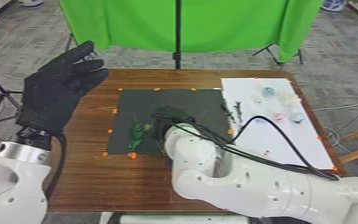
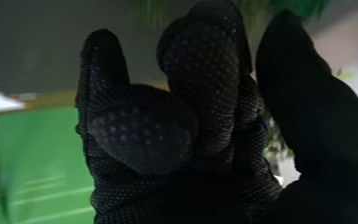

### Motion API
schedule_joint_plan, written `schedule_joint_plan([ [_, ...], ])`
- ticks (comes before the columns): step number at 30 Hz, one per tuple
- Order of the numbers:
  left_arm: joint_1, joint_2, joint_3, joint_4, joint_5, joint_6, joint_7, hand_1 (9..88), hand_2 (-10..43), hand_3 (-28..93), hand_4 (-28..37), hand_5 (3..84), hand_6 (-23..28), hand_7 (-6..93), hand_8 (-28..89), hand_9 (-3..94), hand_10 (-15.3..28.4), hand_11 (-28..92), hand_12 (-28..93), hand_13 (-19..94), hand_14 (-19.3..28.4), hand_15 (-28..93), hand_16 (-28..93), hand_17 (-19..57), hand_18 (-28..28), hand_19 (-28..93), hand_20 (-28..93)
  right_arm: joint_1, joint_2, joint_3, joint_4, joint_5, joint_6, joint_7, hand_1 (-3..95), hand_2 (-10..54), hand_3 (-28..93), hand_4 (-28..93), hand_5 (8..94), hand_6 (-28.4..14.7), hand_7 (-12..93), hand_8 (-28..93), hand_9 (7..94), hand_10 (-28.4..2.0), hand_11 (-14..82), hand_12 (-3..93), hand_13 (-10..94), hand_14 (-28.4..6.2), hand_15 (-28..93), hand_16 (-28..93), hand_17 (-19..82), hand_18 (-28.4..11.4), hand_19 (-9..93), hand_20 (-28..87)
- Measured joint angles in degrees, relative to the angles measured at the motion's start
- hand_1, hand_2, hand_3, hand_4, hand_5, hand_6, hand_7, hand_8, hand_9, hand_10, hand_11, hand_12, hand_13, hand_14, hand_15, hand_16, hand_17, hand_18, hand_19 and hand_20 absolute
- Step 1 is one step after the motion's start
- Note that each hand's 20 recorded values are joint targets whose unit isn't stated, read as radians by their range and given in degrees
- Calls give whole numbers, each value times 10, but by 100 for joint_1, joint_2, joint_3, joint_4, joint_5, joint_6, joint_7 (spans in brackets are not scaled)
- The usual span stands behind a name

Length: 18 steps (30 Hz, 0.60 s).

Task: Arrange flowers

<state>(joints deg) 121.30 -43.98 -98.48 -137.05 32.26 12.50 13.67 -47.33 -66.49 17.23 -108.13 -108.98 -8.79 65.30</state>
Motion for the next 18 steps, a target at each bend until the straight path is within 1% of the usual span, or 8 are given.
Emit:
schedule_joint_plan([
  [2,107,-32,-60,-34,0,33,1,246,68,794,-196,372,98,162,-106,342,219,296,116,231,283,511,-88,-105,242,548,166,-167,43,428,-128,-43,-11,-46,439,-95,681,-216,870,-27,203,71,922,-125,354,193,896,-82,602,188,468,-201,929,-157],
  [3,165,-47,-89,-52,0,49,3,246,68,794,-197,372,98,162,-105,342,219,296,117,231,283,511,-88,-105,242,548,166,-234,76,592,-189,-61,-1,-60,434,-95,677,-213,844,-29,196,56,907,-134,330,191,882,-88,583,182,468,-202,928,-189],
  [6,326,-86,-155,-94,0,91,13,245,68,794,-198,373,98,162,-105,342,219,296,117,231,283,511,-87,-105,242,549,167,-332,241,818,-314,-107,162,-67,415,-87,686,-208,797,-38,168,13,876,-145,286,178,860,-97,560,174,462,-208,926,-228],
  [8,427,-114,-199,-119,0,116,19,245,68,793,-198,373,98,162,-105,342,219,296,117,232,283,511,-88,-105,242,549,167,-404,384,916,-364,-124,384,-65,406,-83,695,-209,781,-39,164,-14,866,-148,278,174,854,-99,560,172,459,-210,927,-240],
  [11,583,-159,-278,-157,-2,158,26,244,68,793,-198,373,98,161,-105,342,219,296,116,231,283,512,-87,-105,242,549,167,-630,574,1237,-391,-126,699,-51,397,-72,708,-203,751,-43,150,-94,848,-152,270,171,846,-101,565,168,454,-210,931,-254],
  [13,689,-188,-331,-182,-4,181,42,245,67,793,-198,372,98,162,-105,342,218,296,117,231,283,511,-88,-105,242,549,168,-794,693,1474,-391,-136,818,-20,395,-71,710,-201,740,-46,147,-104,842,-156,267,170,844,-101,566,166,452,-210,932,-254],
  [16,829,-230,-381,-211,-5,207,63,245,67,793,-200,373,98,162,-105,342,219,297,116,231,283,511,-88,-105,242,548,168,-909,919,1618,-366,-173,915,81,391,-70,713,-200,665,-59,124,-106,828,-162,258,167,842,-102,571,165,452,-211,932,-254],
  [18,888,-257,-396,-220,-6,223,70,244,66,795,-200,372,98,162,-105,342,219,296,116,231,283,511,-88,-105,242,548,168,-914,1073,1625,-305,-184,944,156,388,-71,715,-200,632,-66,112,-105,822,-164,259,166,839,-100,574,164,453,-211,932,-253],
])
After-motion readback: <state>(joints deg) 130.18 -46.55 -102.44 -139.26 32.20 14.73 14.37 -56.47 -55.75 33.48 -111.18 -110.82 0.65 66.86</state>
